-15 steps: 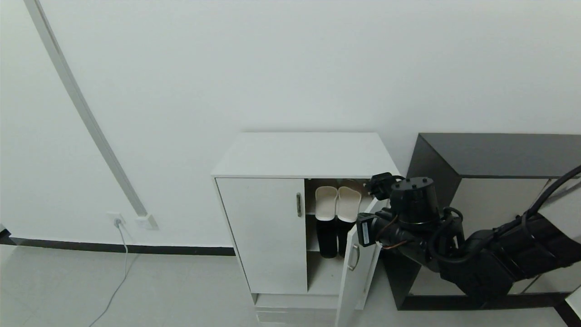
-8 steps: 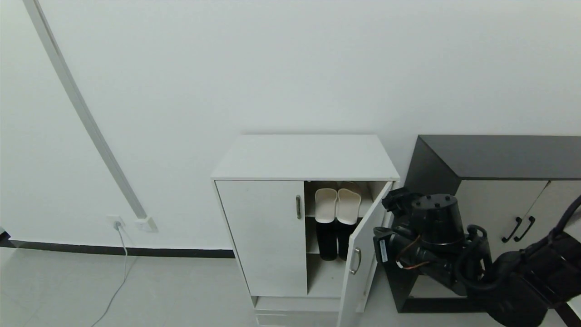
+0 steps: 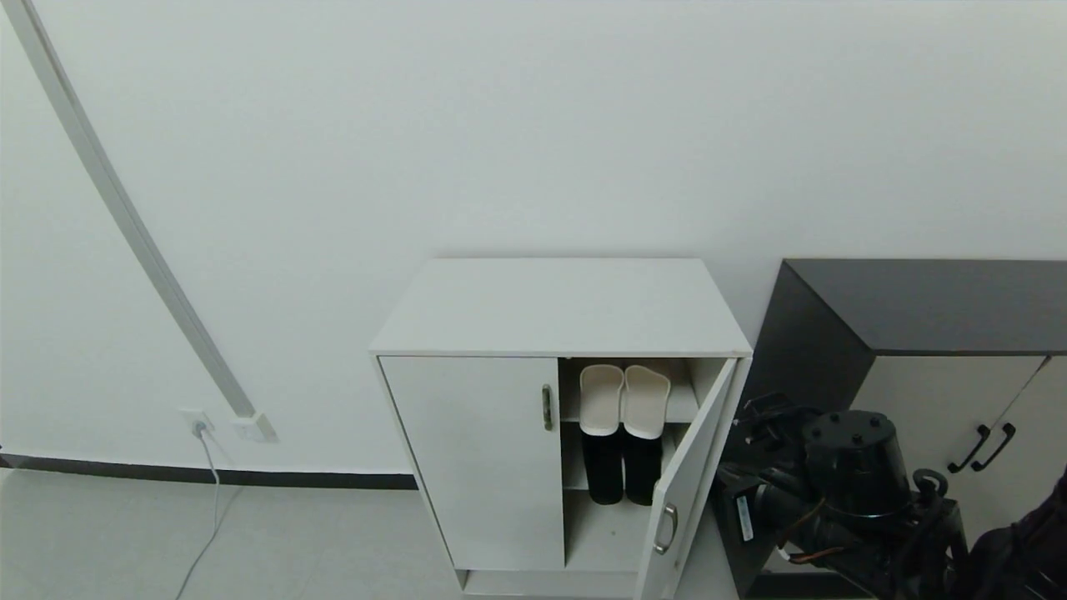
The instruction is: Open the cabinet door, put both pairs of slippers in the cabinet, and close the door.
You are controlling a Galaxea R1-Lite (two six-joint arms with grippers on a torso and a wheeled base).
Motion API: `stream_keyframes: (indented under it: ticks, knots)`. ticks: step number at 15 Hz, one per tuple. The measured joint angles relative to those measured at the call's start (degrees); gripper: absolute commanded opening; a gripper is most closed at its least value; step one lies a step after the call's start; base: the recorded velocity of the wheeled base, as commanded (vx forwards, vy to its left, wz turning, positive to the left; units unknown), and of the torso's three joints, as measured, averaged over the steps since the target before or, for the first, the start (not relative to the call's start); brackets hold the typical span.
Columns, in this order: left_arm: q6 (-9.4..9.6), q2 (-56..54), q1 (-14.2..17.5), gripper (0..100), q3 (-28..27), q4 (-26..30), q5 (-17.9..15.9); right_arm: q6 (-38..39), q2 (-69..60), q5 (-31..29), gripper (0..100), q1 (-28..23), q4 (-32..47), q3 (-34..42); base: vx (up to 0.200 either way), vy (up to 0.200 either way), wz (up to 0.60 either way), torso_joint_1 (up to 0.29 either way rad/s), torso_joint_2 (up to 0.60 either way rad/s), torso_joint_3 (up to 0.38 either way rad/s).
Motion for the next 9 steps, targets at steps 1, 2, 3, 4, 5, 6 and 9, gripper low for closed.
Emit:
stream_keyframes:
  ticks: [1, 2, 3, 4, 5, 6, 9]
  knots:
    - [-0.05, 0.00, -0.04, 0, 0.00, 0.00, 0.00, 0.05, 0.63, 0.11, 0, 0.06, -0.61, -0.05, 0.000, 0.000, 0.00, 0.000, 0.00, 0.000]
    - [-0.07, 0.00, -0.04, 0, 0.00, 0.00, 0.00, 0.06, 1.46, 0.11, 0, 0.11, -1.57, -0.38, 0.000, 0.000, 0.00, 0.000, 0.00, 0.000]
    - [-0.10, 0.00, -0.02, 0, 0.00, 0.00, 0.00, 0.06, 2.71, 0.11, 0, 0.17, -3.27, -0.96, 0.000, 0.000, 0.00, 0.000, 0.00, 0.000]
    - [-0.07, 0.00, -0.02, 0, 0.00, 0.00, 0.00, 0.06, 3.91, 0.09, 0, 0.22, -4.58, -1.54, 0.000, 0.000, 0.00, 0.000, 0.00, 0.000]
    - [-0.07, 0.00, 0.00, 0, 0.00, 0.00, 0.00, 0.05, 5.07, 0.11, 0, 0.33, -5.32, -2.15, 0.000, 0.000, 0.00, 0.000, 0.00, 0.000]
    - [-0.07, 0.00, -0.02, 0, 0.00, 0.00, 0.00, 0.09, 6.21, 0.11, 0, 0.33, -5.42, -2.86, 0.000, 0.000, 0.00, 0.000, 0.00, 0.000]
    - [-0.10, 0.00, -0.02, 0, 0.00, 0.00, 0.02, 0.27, 10.25, 0.02, 0, 0.33, -5.58, -7.17, 0.000, 0.000, 0.00, 0.000, 0.00, 0.000]
